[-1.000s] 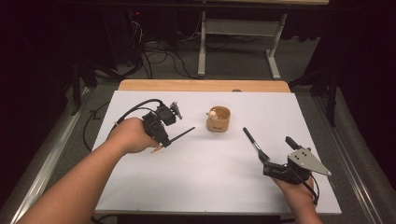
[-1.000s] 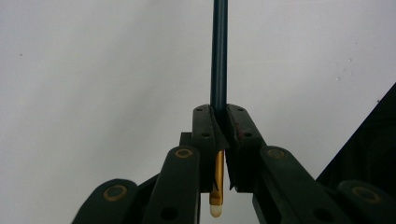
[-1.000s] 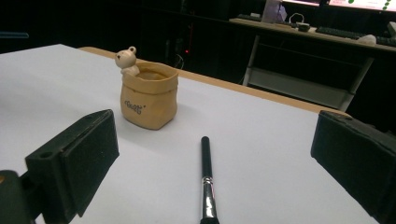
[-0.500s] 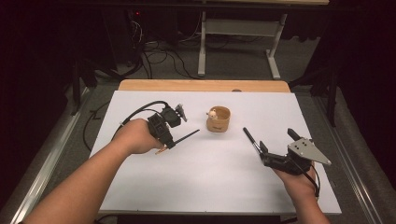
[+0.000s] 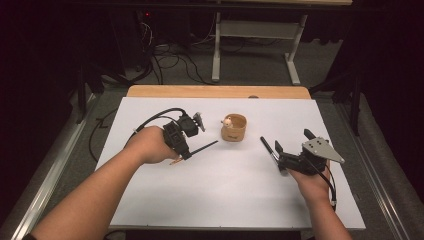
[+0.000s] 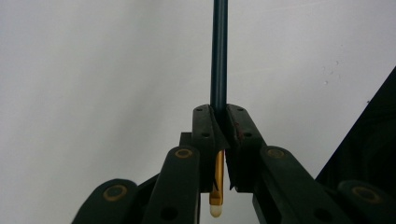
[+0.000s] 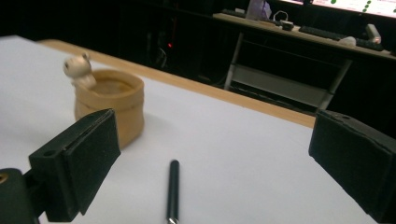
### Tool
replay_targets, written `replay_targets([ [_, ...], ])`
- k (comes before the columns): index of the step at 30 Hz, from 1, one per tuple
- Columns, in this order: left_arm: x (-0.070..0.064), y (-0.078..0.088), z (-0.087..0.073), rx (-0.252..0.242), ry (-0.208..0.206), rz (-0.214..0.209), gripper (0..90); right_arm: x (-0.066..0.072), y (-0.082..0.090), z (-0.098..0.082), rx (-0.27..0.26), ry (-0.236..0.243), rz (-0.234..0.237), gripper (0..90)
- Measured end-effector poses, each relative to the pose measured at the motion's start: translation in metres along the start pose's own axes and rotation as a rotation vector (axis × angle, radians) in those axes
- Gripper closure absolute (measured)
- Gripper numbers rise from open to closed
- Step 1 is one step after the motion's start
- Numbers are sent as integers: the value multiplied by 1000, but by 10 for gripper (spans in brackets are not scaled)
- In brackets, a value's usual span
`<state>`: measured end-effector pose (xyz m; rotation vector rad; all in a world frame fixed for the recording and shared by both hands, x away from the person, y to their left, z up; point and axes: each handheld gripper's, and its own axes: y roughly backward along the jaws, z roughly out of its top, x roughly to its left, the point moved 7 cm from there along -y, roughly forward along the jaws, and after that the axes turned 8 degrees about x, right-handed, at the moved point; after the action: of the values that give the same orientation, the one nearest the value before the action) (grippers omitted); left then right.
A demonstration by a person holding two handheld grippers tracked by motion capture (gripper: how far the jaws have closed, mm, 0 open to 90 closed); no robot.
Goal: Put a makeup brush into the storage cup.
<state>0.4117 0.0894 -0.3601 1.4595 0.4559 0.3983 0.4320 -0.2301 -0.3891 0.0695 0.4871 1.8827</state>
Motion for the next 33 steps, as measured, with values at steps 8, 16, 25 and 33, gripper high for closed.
replay_targets([
  [8,-1,0,-1,14,-12,3,829,1,-5,-18,56,77,-54,40],
  [16,2,7,-6,28,-30,16,829,11,-2,-19,55,119,-33,48],
  [25,1,14,-1,23,-60,25,829,14,-1,-20,57,134,-32,48],
  [33,-7,4,10,35,-90,13,828,22,-2,-20,58,197,-33,54],
])
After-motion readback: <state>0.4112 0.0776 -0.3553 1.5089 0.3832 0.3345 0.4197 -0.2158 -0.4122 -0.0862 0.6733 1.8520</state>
